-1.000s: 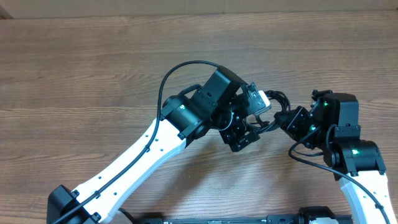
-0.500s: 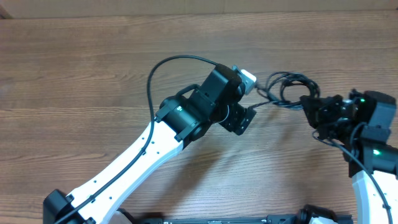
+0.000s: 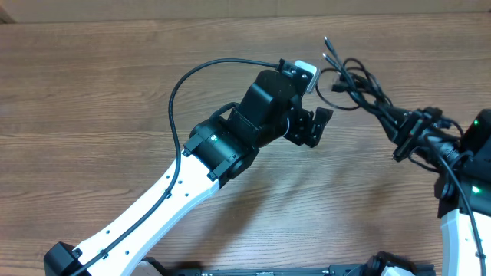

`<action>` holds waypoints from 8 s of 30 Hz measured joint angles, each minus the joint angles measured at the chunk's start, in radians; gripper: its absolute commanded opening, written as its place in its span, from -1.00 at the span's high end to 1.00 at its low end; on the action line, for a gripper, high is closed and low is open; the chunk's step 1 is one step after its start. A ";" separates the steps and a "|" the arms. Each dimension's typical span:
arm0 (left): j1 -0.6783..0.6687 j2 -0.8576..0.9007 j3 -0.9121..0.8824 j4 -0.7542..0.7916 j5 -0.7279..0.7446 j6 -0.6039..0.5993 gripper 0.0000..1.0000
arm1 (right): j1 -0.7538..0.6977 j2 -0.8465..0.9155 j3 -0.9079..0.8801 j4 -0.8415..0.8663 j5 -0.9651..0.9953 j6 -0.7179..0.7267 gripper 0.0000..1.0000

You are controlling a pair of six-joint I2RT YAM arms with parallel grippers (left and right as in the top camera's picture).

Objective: Untangle cables

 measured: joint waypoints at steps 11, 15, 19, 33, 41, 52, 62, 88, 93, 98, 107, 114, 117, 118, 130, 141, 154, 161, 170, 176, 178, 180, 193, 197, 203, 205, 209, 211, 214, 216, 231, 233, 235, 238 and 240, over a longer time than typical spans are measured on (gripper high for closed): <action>0.000 0.001 0.000 0.131 -0.084 -0.043 -0.67 | 0.000 0.000 0.000 0.040 -0.123 0.103 0.93; 0.000 0.002 0.003 0.011 -0.230 0.032 -0.67 | 0.000 0.000 0.000 0.044 -0.140 0.102 0.93; 0.000 0.005 0.012 -0.217 -0.488 0.079 -0.64 | 0.000 0.000 0.000 0.045 -0.146 0.098 0.93; 0.001 -0.008 0.012 -0.234 -0.475 0.369 -0.79 | 0.000 0.000 0.000 -0.090 0.007 -0.030 0.93; 0.001 -0.047 0.012 -0.209 -0.123 0.685 -0.94 | -0.004 0.038 0.000 -0.352 0.106 -0.183 0.93; 0.001 -0.037 0.012 -0.209 0.196 0.896 -1.00 | 0.017 0.074 0.000 -0.549 0.136 -0.431 0.93; 0.001 0.032 0.012 -0.215 0.288 1.088 -0.83 | 0.137 0.075 0.000 -0.529 0.097 -0.471 0.93; 0.000 0.032 0.012 -0.274 0.294 1.174 0.92 | 0.185 0.075 0.000 -0.488 0.005 -0.512 0.93; 0.000 0.032 0.012 -0.270 0.294 1.149 0.92 | 0.185 0.074 0.000 -0.488 0.021 -0.518 -0.79; 0.002 0.032 0.012 -0.248 0.232 0.959 0.92 | 0.185 0.074 0.000 -0.488 0.154 -0.590 -1.00; 0.082 0.032 0.012 -0.224 0.112 0.563 0.92 | 0.186 0.074 0.000 -0.405 0.259 -0.926 -1.00; 0.092 0.032 0.012 -0.196 0.201 0.468 0.92 | 0.189 0.074 0.000 -0.340 0.090 -1.312 -1.00; 0.092 0.032 0.012 -0.182 0.286 0.451 0.92 | 0.222 0.074 0.000 -0.337 0.042 -1.445 -1.00; 0.092 0.032 0.012 -0.174 0.317 0.438 0.92 | 0.234 0.074 0.000 -0.333 0.031 -1.473 -0.98; 0.092 0.034 0.012 -0.161 0.438 0.394 0.91 | 0.378 0.074 0.000 -0.189 -0.039 -1.571 0.93; 0.087 0.034 0.012 -0.175 0.223 0.265 0.92 | 0.381 0.076 0.000 -0.075 -0.153 -1.570 0.93; 0.129 0.034 0.013 -0.411 0.182 0.252 0.92 | 0.384 0.080 -0.002 0.491 -0.282 -1.306 0.93; 0.134 0.034 0.013 -0.512 0.284 0.389 0.92 | 0.384 0.080 -0.002 0.531 -0.093 -1.112 0.93; 0.140 0.034 0.013 -0.577 0.489 0.564 0.92 | 0.384 0.080 -0.002 0.496 0.225 -1.000 0.93; 0.140 0.035 0.012 -0.538 0.617 0.614 0.92 | 0.383 0.080 -0.001 0.323 0.367 -0.993 0.93; 0.140 0.036 0.012 -0.532 0.626 0.615 0.92 | 0.383 0.080 -0.001 0.270 0.413 -0.993 0.93; 0.140 0.036 0.012 -0.530 0.599 0.603 0.92 | 0.384 0.080 -0.001 0.241 0.435 -0.993 0.81; 0.142 0.036 0.012 -0.484 0.180 0.634 0.92 | 0.382 0.080 -0.001 0.143 0.373 -1.035 -1.00; 0.159 0.036 0.012 -0.427 0.145 0.751 0.92 | 0.359 0.080 -0.001 0.097 0.340 -1.010 -1.00; 0.160 0.036 0.012 -0.264 0.174 0.933 0.92 | 0.350 0.080 -0.001 0.098 0.209 -1.009 -0.98; 0.160 0.036 0.012 -0.219 0.209 0.972 0.92 | 0.350 0.080 -0.001 0.097 0.185 -1.010 -0.92; 0.159 0.036 0.012 -0.190 0.258 1.015 0.92 | 0.350 0.080 -0.001 0.100 0.159 -1.011 -0.81; 0.159 0.036 0.012 -0.190 0.279 1.032 0.92 | 0.350 0.080 -0.001 0.112 0.135 -1.009 -0.82; 0.159 0.036 0.012 -0.189 0.326 1.063 0.92 | 0.350 0.080 -0.001 0.131 0.106 -1.008 -0.81; 0.158 0.036 0.012 -0.188 0.348 1.084 0.92 | 0.350 0.080 -0.001 0.150 0.098 -1.000 -0.70; 0.151 0.036 0.012 -0.187 0.405 1.171 0.92 | 0.350 0.080 -0.001 0.163 0.107 -0.964 -0.03; 0.151 0.036 0.012 -0.188 0.431 1.188 0.92 | 0.350 0.080 -0.001 0.163 0.126 -0.962 0.18; 0.151 0.036 0.012 -0.188 0.444 1.196 0.92 | 0.350 0.080 -0.001 0.163 0.137 -0.962 0.23; 0.151 0.036 0.012 -0.188 0.430 1.204 0.92 | 0.350 0.080 -0.001 0.163 0.143 -0.960 0.27; 0.151 0.036 0.012 -0.188 0.388 1.205 0.92 | 0.350 0.080 -0.001 0.162 0.151 -0.960 0.28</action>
